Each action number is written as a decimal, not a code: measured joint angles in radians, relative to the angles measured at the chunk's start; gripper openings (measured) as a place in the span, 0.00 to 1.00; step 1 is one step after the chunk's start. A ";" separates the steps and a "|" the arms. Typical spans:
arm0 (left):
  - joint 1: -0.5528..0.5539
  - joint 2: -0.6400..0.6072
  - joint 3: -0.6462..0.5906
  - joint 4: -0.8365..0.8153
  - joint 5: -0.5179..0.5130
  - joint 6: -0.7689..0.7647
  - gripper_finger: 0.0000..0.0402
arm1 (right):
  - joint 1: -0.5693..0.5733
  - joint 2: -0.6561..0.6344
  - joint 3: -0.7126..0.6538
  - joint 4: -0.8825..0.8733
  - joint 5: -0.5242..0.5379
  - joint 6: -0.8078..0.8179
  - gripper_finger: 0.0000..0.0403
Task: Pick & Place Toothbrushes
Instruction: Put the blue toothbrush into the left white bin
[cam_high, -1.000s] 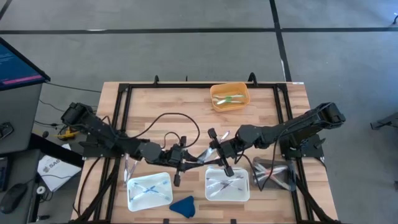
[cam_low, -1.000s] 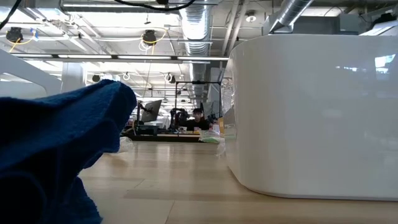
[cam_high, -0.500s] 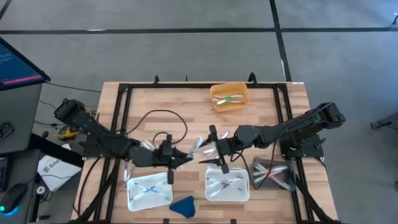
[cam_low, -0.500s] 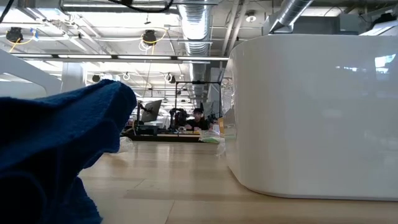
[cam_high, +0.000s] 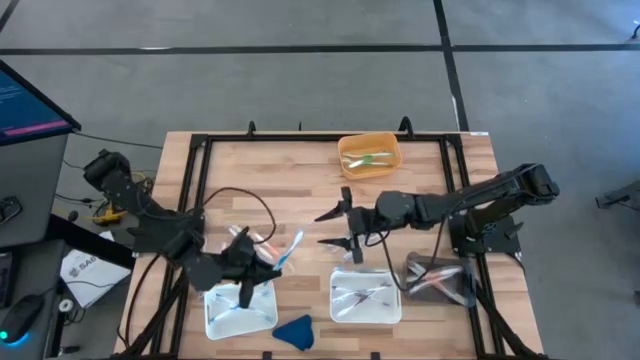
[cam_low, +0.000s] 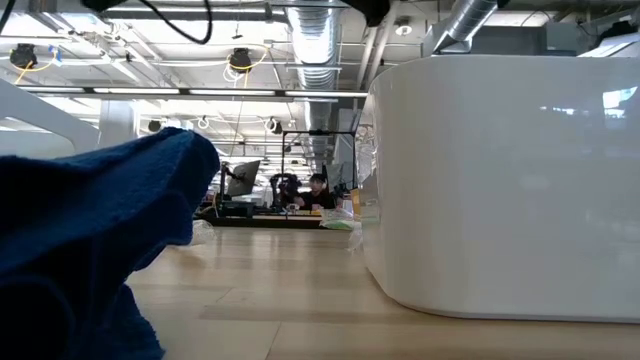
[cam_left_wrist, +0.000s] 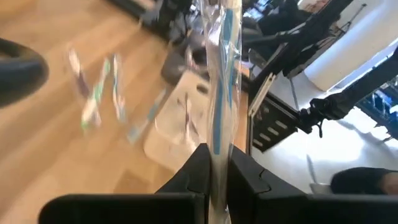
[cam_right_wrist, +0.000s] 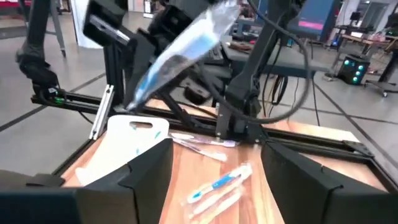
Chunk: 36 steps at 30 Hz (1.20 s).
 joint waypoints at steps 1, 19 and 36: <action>-0.012 0.000 0.000 -0.015 0.000 -0.040 0.04 | -0.004 0.000 0.000 -0.005 0.000 0.000 0.59; -0.159 0.103 0.033 -0.160 0.113 -0.591 0.04 | -0.013 -0.170 0.000 -0.202 0.000 -0.064 0.58; -0.257 0.366 0.428 -0.810 0.453 -1.058 0.04 | -0.054 -0.226 0.000 -0.254 -0.001 -0.116 0.58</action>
